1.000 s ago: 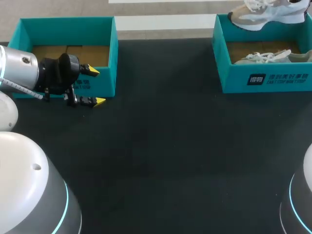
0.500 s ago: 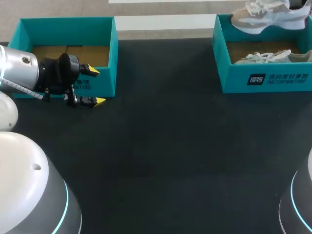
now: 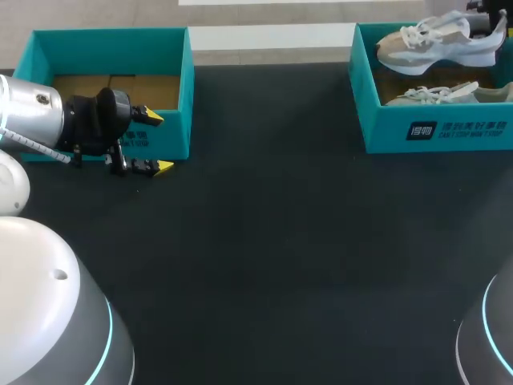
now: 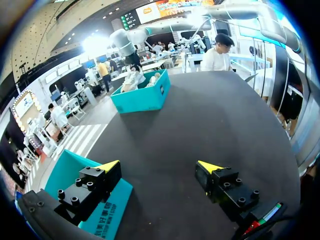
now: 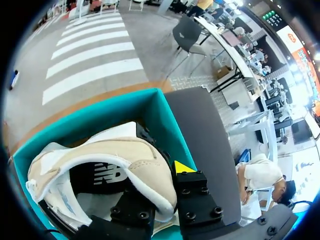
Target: Take the shoe out of the shoebox, open the shoe tongue, remove and reinsert the insole, then place the shoe into the shoebox
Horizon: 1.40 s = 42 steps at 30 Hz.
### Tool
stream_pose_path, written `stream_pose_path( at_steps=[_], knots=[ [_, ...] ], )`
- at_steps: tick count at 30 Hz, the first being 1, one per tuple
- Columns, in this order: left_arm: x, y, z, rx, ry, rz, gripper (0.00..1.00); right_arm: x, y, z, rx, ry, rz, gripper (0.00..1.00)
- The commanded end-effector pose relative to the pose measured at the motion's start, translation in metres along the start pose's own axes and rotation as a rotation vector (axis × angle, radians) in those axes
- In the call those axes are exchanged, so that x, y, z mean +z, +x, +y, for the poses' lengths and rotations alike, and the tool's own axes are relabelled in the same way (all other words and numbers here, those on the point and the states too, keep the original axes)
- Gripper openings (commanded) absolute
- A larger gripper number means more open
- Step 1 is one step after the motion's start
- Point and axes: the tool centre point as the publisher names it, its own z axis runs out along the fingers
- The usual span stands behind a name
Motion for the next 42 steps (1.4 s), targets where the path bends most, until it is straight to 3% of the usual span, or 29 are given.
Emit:
stream_pose_path(
  at_steps=[1,19,29,31,32,39,42],
  knots=[
    [0.0,0.001,-0.001,-0.001,-0.006,0.0,1.0,0.015,0.01,0.005,0.002,0.001,-0.005,0.0],
    [0.0,0.001,-0.001,-0.001,-0.006,0.0,1.0,0.067,0.035,0.0,-0.022,0.043,-0.012,0.0],
    [0.0,0.001,-0.001,-0.001,-0.006,0.0,1.0,0.092,0.032,0.003,-0.01,0.064,-0.02,0.0],
    [0.0,0.001,-0.001,-0.001,-0.006,0.0,1.0,0.092,0.031,0.003,-0.012,0.068,-0.02,0.2],
    [0.0,0.001,-0.001,-0.001,-0.006,0.0,1.0,0.092,0.031,0.003,-0.011,0.069,-0.018,0.39],
    [0.0,0.001,-0.001,-0.001,-0.006,0.0,1.0,0.075,0.026,0.006,-0.007,0.067,0.017,0.48],
    [0.0,0.001,-0.001,-0.001,-0.006,0.0,1.0,0.062,0.021,0.002,-0.01,0.081,0.058,0.57]
  ],
)
